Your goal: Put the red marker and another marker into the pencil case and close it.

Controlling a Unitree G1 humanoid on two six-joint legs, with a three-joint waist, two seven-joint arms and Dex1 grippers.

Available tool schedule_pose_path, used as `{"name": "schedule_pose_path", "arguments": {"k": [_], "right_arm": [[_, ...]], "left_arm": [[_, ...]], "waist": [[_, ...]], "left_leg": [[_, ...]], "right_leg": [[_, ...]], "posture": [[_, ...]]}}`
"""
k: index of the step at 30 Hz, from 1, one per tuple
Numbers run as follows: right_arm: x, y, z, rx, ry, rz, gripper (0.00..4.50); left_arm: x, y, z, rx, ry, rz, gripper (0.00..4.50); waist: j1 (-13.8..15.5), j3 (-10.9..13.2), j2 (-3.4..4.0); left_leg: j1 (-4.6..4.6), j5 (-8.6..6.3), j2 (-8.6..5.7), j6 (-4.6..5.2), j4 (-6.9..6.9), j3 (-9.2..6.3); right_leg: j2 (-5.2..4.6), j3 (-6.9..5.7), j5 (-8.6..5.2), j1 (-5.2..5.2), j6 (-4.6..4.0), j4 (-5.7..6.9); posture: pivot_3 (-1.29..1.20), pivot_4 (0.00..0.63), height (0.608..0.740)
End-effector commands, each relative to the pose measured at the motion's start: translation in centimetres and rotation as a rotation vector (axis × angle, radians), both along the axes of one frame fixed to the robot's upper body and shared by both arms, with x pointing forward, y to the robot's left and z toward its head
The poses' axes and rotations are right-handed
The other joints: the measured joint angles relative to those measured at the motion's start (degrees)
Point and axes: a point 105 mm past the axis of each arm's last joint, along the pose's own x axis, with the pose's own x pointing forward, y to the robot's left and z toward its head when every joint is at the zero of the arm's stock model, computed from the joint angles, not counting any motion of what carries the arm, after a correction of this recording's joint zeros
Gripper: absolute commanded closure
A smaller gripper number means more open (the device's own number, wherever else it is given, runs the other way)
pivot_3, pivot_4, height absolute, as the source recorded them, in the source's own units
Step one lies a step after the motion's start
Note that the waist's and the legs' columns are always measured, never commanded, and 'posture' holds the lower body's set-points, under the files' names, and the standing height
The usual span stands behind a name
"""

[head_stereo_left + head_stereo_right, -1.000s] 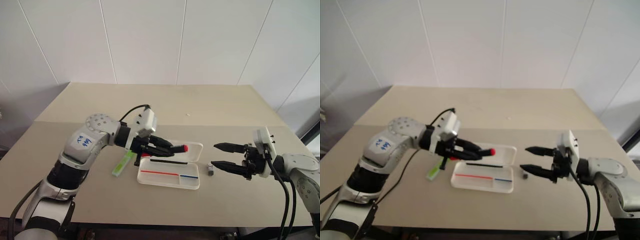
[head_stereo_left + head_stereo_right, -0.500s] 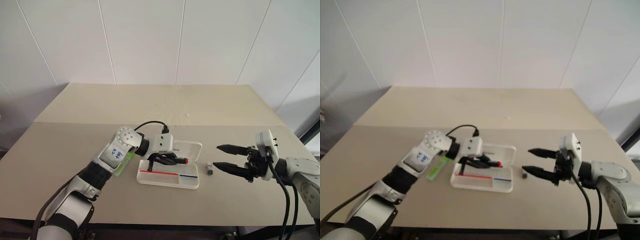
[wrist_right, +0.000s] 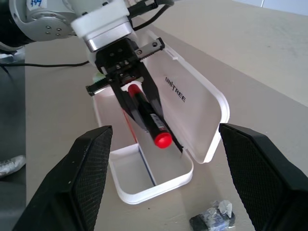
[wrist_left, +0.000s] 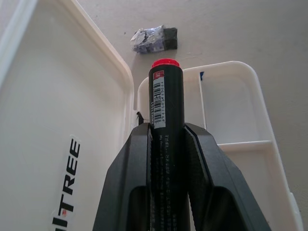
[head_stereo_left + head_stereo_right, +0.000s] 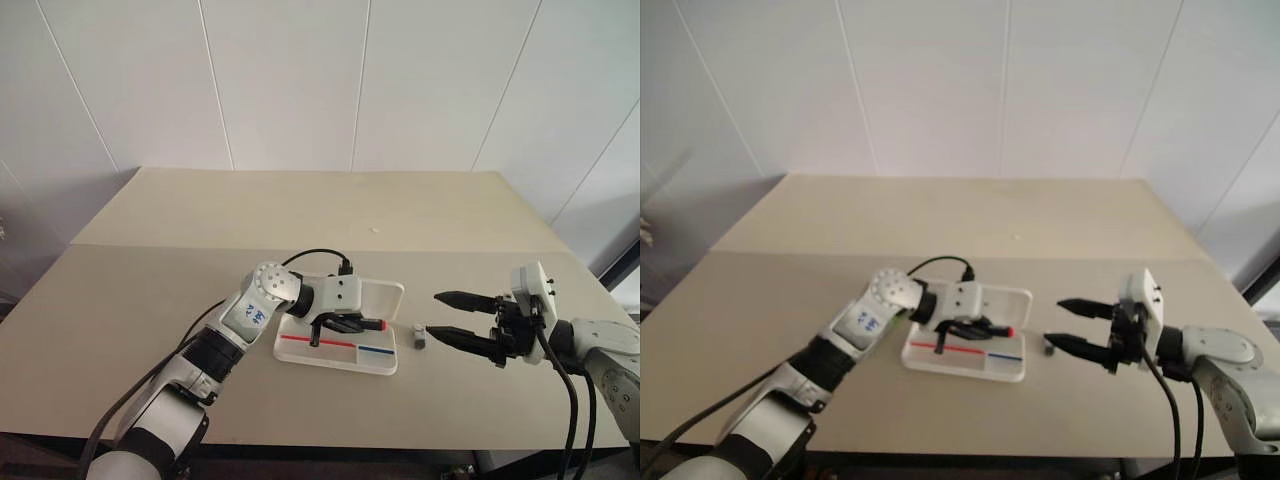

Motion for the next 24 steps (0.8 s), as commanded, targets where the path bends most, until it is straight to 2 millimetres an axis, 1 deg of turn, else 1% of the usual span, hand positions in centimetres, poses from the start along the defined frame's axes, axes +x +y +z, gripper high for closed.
{"name": "schedule_pose_path", "arguments": {"k": [1,9,14,18,21,24], "right_arm": [[-0.8,-0.1,1.4,-0.002,-0.052,0.018,0.0],[-1.2,-0.4,1.4,-0.007,-0.041,0.022,0.0],[-1.6,-0.5,1.5,-0.002,-0.03,0.031,0.0],[-2.2,-0.8,2.0,0.034,-0.024,0.054,0.0],[-2.7,-1.1,2.1,0.041,-0.015,0.074,0.0],[-3.1,-1.7,1.9,0.038,0.002,0.075,0.0]], "left_arm": [[0.2,-0.4,0.9,-0.014,-0.026,-0.004,2.65],[0.3,-0.5,1.0,-0.015,-0.045,0.008,0.07],[-0.8,-0.5,2.1,-0.049,-0.055,-0.018,0.03],[-1.6,0.0,3.1,-0.086,-0.065,-0.014,0.03],[-1.7,0.4,4.0,-0.121,-0.081,0.01,0.03],[-1.5,1.2,5.2,-0.154,-0.096,0.06,0.03]], "waist": [[0.0,0.0,0.0],[0.0,0.0,0.0],[0.0,0.0,0.0],[0.0,0.0,0.0],[0.0,0.0,0.0],[0.0,0.0,0.0]], "left_leg": [[0.0,0.0,0.0,0.0,0.01,0.0],[0.02,0.0,-0.01,0.0,0.05,0.0],[0.01,0.0,-0.01,0.0,0.03,0.0],[0.03,0.0,0.0,0.0,0.03,0.0],[0.07,0.0,0.0,0.01,0.04,0.0],[0.1,0.0,0.0,0.01,0.08,0.0]], "right_leg": [[0.0,0.0,0.0,0.01,0.0,0.01],[0.0,0.01,0.01,0.04,0.02,0.01],[0.0,0.02,0.01,0.03,0.02,0.01],[0.0,0.03,0.01,0.03,0.02,0.04],[0.01,0.03,0.01,0.05,0.02,0.09],[0.01,0.03,0.01,0.09,0.02,0.09]], "posture": [[0.0,0.15,0.74],[0.0,0.15,0.74],[0.0,0.15,0.74],[0.0,0.15,0.74],[0.0,0.15,0.74],[0.0,0.15,0.74]]}}
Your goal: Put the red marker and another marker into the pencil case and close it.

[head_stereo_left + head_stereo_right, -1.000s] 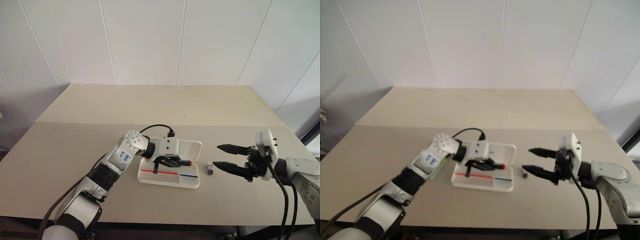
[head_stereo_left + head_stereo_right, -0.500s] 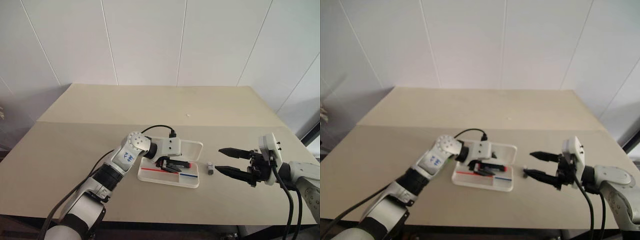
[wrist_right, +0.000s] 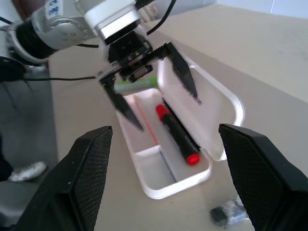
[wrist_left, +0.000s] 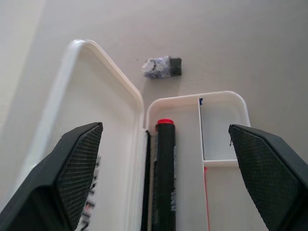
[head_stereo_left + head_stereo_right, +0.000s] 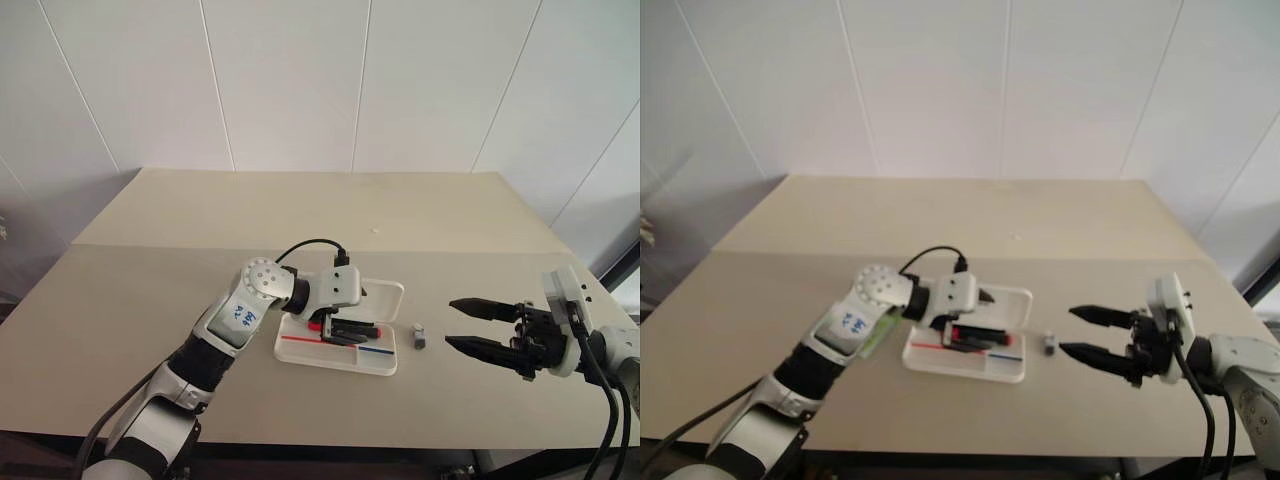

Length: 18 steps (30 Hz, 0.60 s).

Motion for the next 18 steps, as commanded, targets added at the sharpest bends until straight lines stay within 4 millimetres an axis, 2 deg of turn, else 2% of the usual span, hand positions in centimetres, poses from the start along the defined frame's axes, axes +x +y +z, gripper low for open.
{"name": "schedule_pose_path", "arguments": {"k": [1,7,12,15,16,18], "right_arm": [[-0.9,-0.8,1.0,-0.008,-0.036,0.018,0.0],[-1.2,-1.9,0.5,-0.044,-0.086,0.014,0.0],[-0.9,-2.4,0.0,-0.062,-0.146,-0.014,0.0],[-0.8,-2.9,-0.3,-0.054,-0.158,-0.034,0.0],[-1.0,-2.9,-0.4,-0.049,-0.155,-0.031,0.0],[-1.2,-3.0,-0.5,-0.046,-0.153,-0.029,0.0]], "left_arm": [[0.0,0.6,2.6,-0.076,-0.051,0.04,0.03],[0.7,2.2,6.1,-0.258,-0.027,0.177,0.03],[1.5,4.6,8.3,-0.419,0.017,0.34,0.03],[3.5,9.2,9.3,-0.589,0.067,0.592,0.03],[4.1,10.8,9.1,-0.628,0.087,0.678,0.03],[4.3,12.8,8.2,-0.657,0.12,0.782,0.03]], "waist": [[0.0,0.0,0.0],[0.0,0.0,0.0],[-0.1,0.0,0.0],[-0.2,0.0,0.0],[-0.2,0.0,0.0],[-0.2,0.0,0.0]], "left_leg": [[0.01,0.0,0.0,0.0,0.0,0.0],[0.08,0.0,0.0,0.0,-0.01,0.0],[0.17,0.0,0.01,0.0,-0.04,0.01],[0.22,0.0,0.01,-0.01,-0.03,0.01],[0.27,0.0,0.01,-0.01,-0.03,0.01],[0.34,0.0,0.01,-0.01,-0.06,0.02]], "right_leg": [[0.0,0.0,0.0,0.02,0.0,0.0],[0.0,0.0,-0.01,0.07,0.01,0.0],[0.01,0.01,-0.02,0.1,0.03,0.03],[0.01,0.01,-0.02,0.15,0.03,0.05],[0.01,0.02,-0.02,0.18,0.03,0.05],[0.01,0.04,-0.03,0.2,0.03,0.08]], "posture": [[0.0,0.15,0.74],[0.0,0.15,0.74],[0.0,0.15,0.74],[0.0,0.15,0.74],[0.0,0.15,0.74],[0.0,0.15,0.74]]}}
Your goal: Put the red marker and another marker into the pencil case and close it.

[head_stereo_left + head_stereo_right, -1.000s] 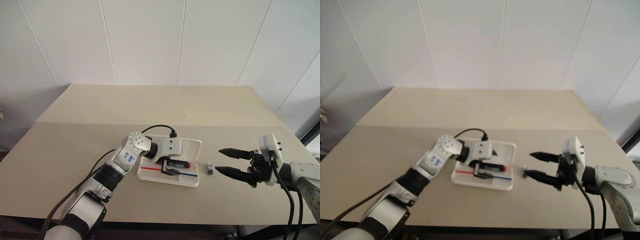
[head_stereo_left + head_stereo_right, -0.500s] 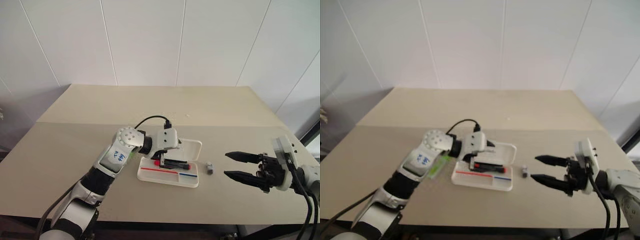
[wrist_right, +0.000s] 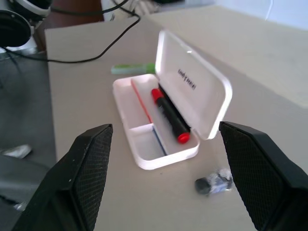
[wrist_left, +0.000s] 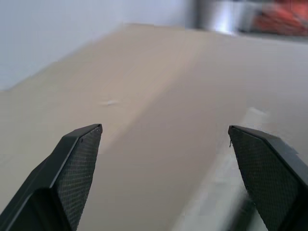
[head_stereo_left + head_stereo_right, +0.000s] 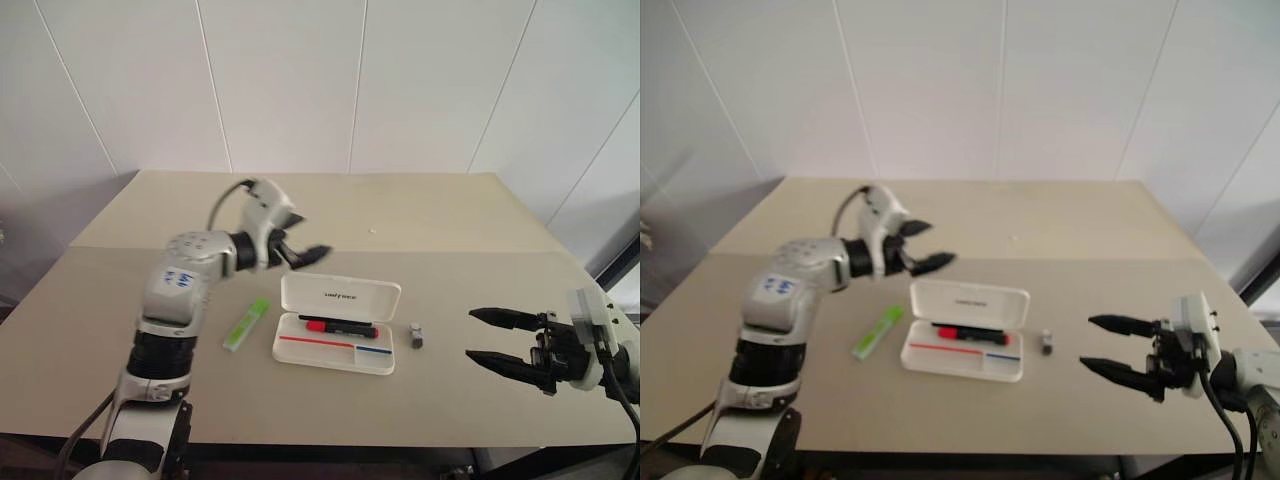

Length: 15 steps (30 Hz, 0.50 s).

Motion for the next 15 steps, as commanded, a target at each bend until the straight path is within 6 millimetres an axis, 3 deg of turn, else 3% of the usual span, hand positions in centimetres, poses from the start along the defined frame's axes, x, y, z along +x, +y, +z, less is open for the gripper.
{"name": "schedule_pose_path", "arguments": {"k": [1,7,15], "right_arm": [[-0.6,-0.6,0.8,-0.003,-0.05,-0.003,0.0],[-0.4,-0.9,0.5,-0.014,-0.035,-0.005,0.0],[0.6,-0.7,0.7,-0.013,-0.031,-0.008,0.0]], "left_arm": [[0.3,3.8,-0.9,-0.076,0.069,0.175,0.03],[-0.5,6.5,-5.4,-0.098,0.241,0.325,0.03],[-1.7,6.8,-9.9,-0.073,0.427,0.369,0.03]], "waist": [[0.0,0.0,0.0],[0.2,0.1,-0.12],[0.1,0.1,-0.2]], "left_leg": [[0.03,0.0,0.0,0.0,-0.01,0.0],[0.19,-0.02,-0.02,-0.03,0.0,0.01],[0.35,-0.02,-0.01,-0.04,0.02,0.0]], "right_leg": [[0.0,0.0,-0.01,0.0,0.01,0.02],[-0.02,0.01,-0.05,0.28,0.04,-0.03],[-0.02,-0.01,-0.07,0.5,0.0,-0.19]], "posture": [[0.0,0.15,0.74],[0.0,0.15,0.74],[0.0,0.15,0.74]]}}
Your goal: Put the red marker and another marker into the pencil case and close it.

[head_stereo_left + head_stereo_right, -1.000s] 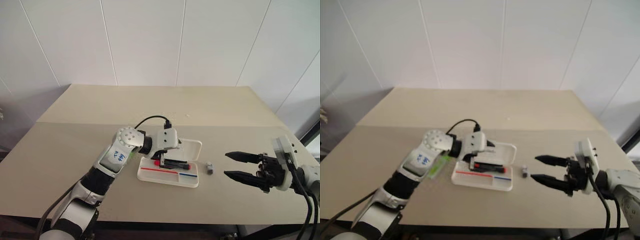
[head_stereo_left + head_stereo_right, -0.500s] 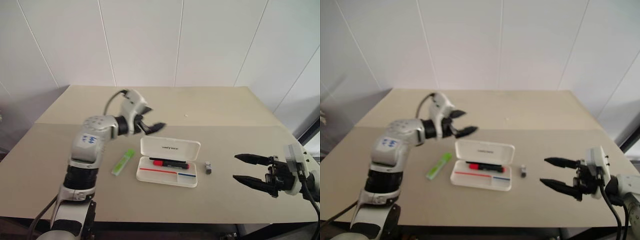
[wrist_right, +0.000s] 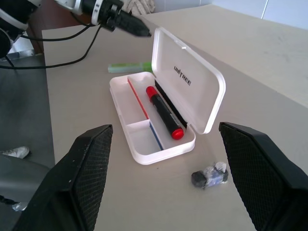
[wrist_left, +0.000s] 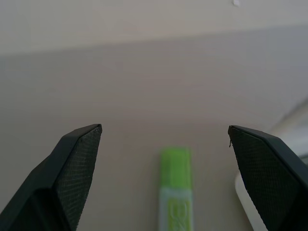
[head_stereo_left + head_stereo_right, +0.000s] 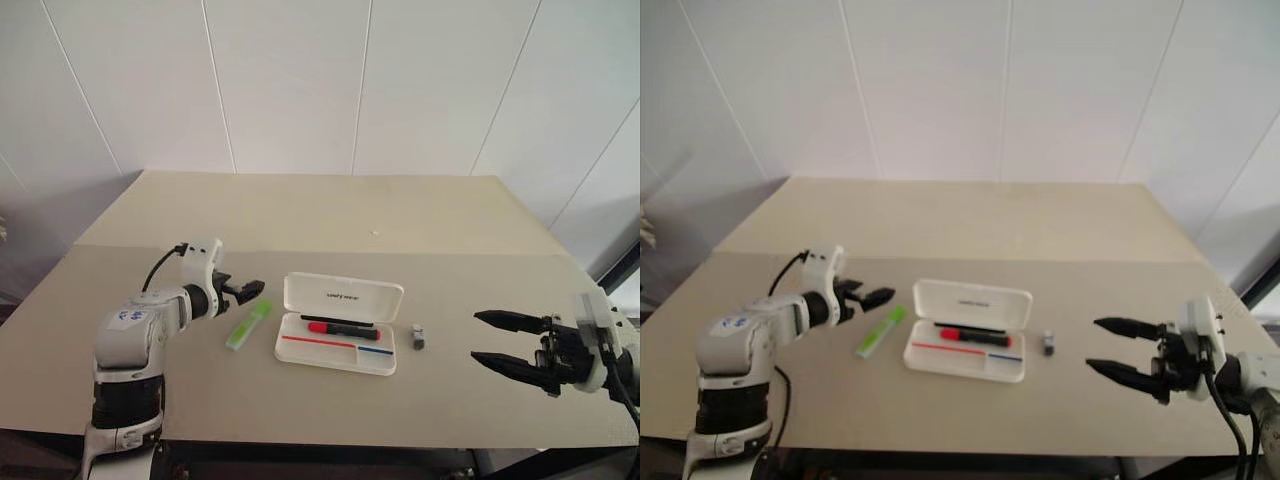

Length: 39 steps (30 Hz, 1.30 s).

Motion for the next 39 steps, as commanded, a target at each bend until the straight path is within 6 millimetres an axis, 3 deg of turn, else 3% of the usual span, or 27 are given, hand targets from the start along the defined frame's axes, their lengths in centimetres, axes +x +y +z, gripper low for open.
{"name": "schedule_pose_path", "arguments": {"k": [1,10,26,37,39], "right_arm": [[0.2,-0.2,0.8,-0.015,-0.028,-0.007,0.0],[0.4,0.2,1.1,0.008,-0.024,-0.014,0.0],[0.3,0.5,1.2,0.023,-0.023,-0.023,0.0],[0.7,0.6,1.5,0.02,-0.033,-0.027,0.0],[0.8,0.5,1.6,0.018,-0.035,-0.029,0.0]], "left_arm": [[-0.6,0.2,-0.4,0.016,0.023,0.001,0.03],[-1.3,0.5,-3.3,0.074,0.168,-0.026,0.03],[-2.2,0.7,-5.9,0.227,0.309,-0.071,0.03],[-1.3,0.5,-4.8,0.216,0.263,-0.053,3.41],[-1.2,0.6,-4.6,0.213,0.259,-0.049,3.42]], "waist": [[0.0,0.0,0.0],[0.0,0.0,0.0],[-0.3,0.0,0.01],[0.0,0.0,0.01],[0.0,0.0,0.01]], "left_leg": [[0.0,0.0,0.0,0.0,0.0,0.0],[-0.01,-0.01,0.0,-0.01,-0.02,0.0],[0.09,-0.03,0.02,-0.02,-0.11,0.11],[0.08,-0.05,0.02,0.02,-0.12,0.18],[0.06,-0.06,0.02,0.03,-0.12,0.18]], "right_leg": [[0.0,0.0,0.0,0.0,0.0,0.0],[-0.01,0.0,-0.02,0.0,-0.03,-0.06],[0.0,0.07,-0.15,0.01,-0.27,-0.11],[-0.02,0.13,-0.16,0.02,-0.27,-0.21],[-0.02,0.13,-0.16,0.02,-0.26,-0.24]], "posture": [[0.0,0.15,0.74],[0.0,0.15,0.74],[0.0,0.15,0.74],[0.0,0.15,0.74],[0.0,0.15,0.74]]}}
